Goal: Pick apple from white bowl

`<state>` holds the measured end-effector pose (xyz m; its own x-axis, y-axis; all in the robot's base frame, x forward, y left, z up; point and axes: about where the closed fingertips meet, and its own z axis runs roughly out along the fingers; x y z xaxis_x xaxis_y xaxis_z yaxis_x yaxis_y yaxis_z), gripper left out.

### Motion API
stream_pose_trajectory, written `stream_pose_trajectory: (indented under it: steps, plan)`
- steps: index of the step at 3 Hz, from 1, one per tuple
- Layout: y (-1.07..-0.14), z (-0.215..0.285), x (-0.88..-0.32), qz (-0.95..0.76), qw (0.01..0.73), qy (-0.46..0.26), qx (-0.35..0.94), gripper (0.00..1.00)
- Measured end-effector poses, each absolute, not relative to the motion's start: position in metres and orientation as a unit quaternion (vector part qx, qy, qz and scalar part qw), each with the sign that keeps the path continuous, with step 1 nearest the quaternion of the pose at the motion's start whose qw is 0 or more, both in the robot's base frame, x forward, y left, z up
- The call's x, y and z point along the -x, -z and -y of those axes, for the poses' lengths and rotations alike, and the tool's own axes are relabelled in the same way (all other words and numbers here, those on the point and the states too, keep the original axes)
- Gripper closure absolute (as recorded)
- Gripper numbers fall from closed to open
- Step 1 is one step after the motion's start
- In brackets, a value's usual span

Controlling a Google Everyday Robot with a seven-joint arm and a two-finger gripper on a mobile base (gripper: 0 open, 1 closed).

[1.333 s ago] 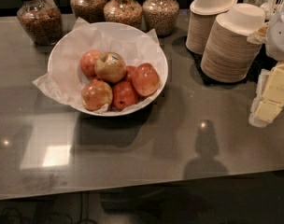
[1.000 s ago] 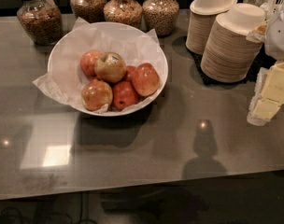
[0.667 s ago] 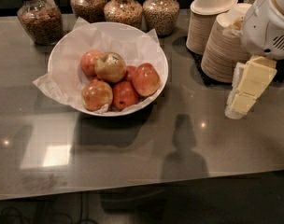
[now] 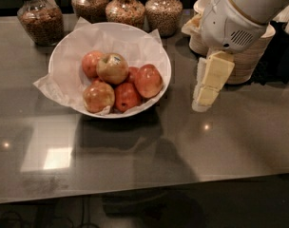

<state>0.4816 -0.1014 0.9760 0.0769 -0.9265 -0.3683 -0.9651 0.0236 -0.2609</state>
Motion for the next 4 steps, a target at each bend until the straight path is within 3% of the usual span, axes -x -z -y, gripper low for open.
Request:
stream_pose_trajectory:
  steps: [2,4]
  plan:
    - [-0.976,0.095,-0.485,-0.673,0.239,-0.048,0.698,0.00]
    - [-0.978,0.020,-0.521,-0.605,0.305,-0.131,0.724,0.00]
